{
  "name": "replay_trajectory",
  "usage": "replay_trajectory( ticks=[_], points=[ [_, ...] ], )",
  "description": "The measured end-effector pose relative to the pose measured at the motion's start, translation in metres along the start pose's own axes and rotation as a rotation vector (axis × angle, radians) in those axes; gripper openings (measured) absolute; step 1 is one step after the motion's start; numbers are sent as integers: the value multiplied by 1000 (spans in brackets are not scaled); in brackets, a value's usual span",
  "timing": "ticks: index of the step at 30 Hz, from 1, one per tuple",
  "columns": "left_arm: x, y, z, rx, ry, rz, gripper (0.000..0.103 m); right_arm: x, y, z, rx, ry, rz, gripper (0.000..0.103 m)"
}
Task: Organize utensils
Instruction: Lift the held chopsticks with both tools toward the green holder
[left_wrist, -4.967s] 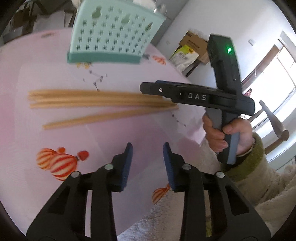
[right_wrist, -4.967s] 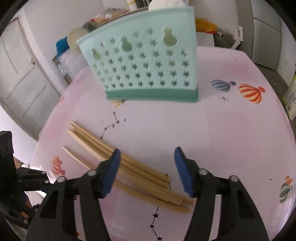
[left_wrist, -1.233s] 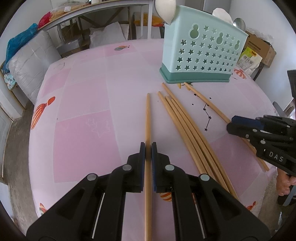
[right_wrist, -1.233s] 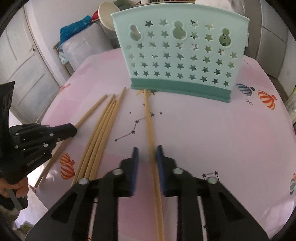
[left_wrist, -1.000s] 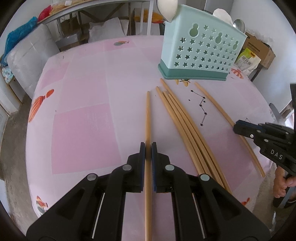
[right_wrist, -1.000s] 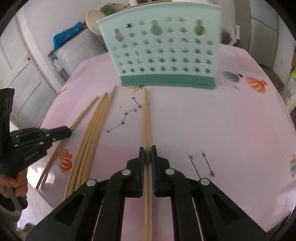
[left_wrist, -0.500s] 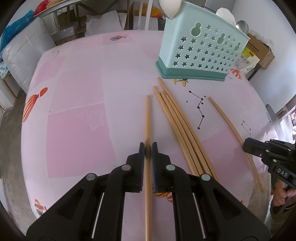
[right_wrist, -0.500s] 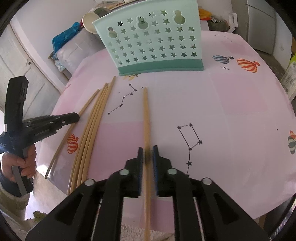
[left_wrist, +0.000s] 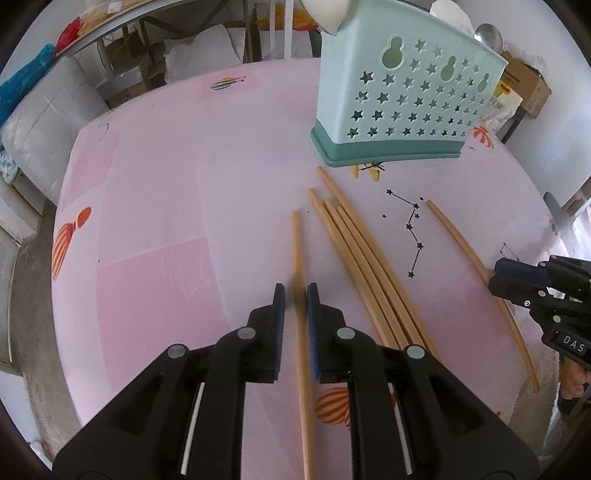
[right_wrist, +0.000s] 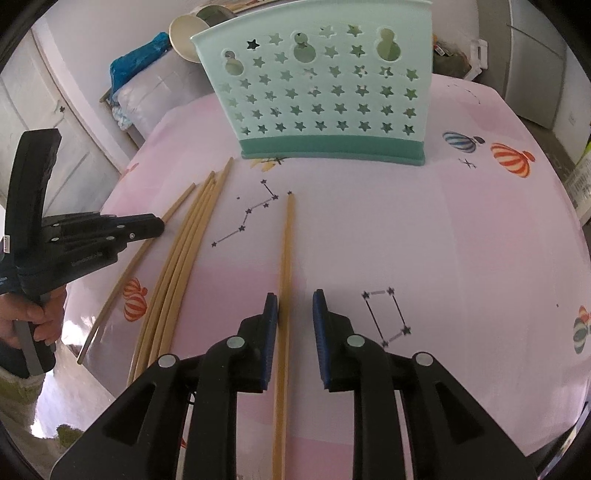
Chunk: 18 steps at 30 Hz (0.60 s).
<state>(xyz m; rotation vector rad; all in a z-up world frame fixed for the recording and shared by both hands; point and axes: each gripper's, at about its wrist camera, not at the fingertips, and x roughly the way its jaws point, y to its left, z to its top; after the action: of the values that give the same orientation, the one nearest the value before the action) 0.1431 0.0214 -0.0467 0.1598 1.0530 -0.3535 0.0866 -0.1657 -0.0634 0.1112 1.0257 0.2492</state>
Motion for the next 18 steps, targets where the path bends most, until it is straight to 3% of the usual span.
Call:
replay_trajectory(
  ticks=[14, 18],
  points=[
    [12, -2, 21, 41, -15, 42, 10, 20, 18, 25, -46, 6, -1, 20],
    [14, -4, 24, 48, -37, 57, 10, 22, 17, 28, -34, -7, -18, 10]
  ],
)
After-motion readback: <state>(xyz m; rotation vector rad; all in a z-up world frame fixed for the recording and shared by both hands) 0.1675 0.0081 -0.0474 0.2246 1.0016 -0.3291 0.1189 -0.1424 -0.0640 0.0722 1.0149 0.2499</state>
